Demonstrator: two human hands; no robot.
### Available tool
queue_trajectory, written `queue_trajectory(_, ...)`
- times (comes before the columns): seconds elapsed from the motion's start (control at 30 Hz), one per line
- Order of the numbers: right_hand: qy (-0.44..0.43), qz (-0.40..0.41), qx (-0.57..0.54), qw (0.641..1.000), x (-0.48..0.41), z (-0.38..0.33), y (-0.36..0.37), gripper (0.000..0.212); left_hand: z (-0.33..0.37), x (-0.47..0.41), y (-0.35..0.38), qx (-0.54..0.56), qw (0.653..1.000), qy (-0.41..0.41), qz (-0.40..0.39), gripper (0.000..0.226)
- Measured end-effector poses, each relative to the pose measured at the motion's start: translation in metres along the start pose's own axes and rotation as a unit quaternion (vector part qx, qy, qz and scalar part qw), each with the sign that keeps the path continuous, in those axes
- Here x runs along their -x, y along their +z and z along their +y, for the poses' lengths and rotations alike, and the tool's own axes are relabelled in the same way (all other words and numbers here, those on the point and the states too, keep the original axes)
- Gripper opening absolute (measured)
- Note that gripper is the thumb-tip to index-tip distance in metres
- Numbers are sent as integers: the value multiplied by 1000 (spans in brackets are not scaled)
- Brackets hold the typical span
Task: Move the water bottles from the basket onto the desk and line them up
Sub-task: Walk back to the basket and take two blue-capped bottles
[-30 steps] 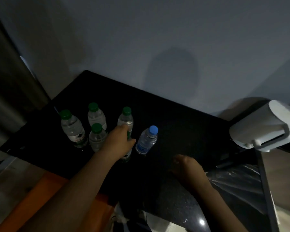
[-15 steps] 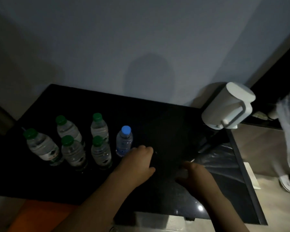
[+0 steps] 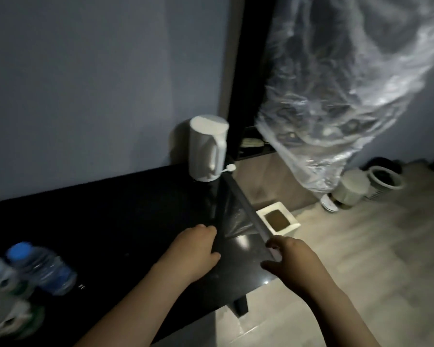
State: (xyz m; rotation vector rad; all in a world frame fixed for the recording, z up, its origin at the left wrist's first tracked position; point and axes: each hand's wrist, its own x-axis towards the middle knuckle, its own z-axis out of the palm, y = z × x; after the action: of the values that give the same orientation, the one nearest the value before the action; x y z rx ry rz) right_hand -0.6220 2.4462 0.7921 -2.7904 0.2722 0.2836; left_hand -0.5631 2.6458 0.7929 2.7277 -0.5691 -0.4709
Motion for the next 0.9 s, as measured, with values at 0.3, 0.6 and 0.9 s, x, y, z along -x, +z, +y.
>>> queue_trajectory(0.3, 152, 75, -44, 985, 49, 139, -48, 40, 156, -57, 27, -30, 985, 165, -37, 33)
queue_trajectory(0.6, 288, 148, -93, 941, 71, 229, -92, 40, 274, -128, 47, -42, 949, 304, -65, 45)
queue_trajectory(0.9, 387, 182, -80, 901, 45, 290, -140, 44, 368, -208, 45, -76, 899, 425, -76, 42)
